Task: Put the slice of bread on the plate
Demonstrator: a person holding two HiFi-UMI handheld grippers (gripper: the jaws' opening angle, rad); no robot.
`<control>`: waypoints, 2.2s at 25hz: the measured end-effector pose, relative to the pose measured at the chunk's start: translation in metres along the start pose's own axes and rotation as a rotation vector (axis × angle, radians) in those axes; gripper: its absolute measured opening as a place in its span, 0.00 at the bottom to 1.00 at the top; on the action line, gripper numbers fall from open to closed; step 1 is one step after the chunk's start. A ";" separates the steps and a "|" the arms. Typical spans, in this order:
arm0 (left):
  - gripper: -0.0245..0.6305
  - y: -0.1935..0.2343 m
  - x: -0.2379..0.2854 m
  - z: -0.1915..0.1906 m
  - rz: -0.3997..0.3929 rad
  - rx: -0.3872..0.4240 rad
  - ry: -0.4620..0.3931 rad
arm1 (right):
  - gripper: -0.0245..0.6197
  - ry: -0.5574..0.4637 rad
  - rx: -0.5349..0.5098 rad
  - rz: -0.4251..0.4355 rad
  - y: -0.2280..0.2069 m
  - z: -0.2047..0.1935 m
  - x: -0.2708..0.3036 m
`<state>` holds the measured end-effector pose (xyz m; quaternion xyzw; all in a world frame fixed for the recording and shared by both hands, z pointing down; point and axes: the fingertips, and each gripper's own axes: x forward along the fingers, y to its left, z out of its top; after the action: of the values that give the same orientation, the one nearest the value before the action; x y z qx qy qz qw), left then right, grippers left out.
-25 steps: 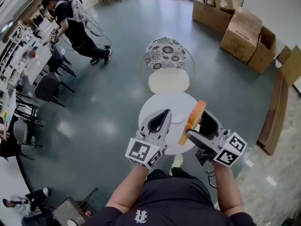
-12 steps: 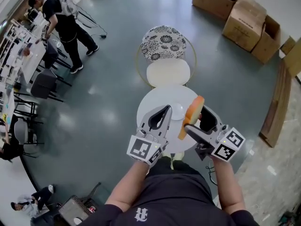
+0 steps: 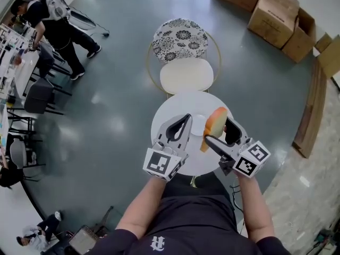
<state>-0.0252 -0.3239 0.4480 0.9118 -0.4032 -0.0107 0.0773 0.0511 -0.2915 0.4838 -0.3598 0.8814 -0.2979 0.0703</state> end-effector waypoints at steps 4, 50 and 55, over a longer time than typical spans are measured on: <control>0.05 0.012 0.004 -0.021 0.006 -0.012 0.006 | 0.77 0.056 -0.043 -0.040 -0.025 -0.029 0.012; 0.05 0.077 0.042 -0.186 0.033 -0.098 0.111 | 0.77 0.622 -0.176 -0.349 -0.216 -0.246 0.086; 0.05 0.080 0.047 -0.190 0.033 -0.100 0.119 | 0.77 0.647 -0.217 -0.380 -0.218 -0.245 0.090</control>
<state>-0.0370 -0.3862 0.6493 0.8989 -0.4120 0.0243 0.1468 0.0312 -0.3591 0.8169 -0.4096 0.8021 -0.3086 -0.3060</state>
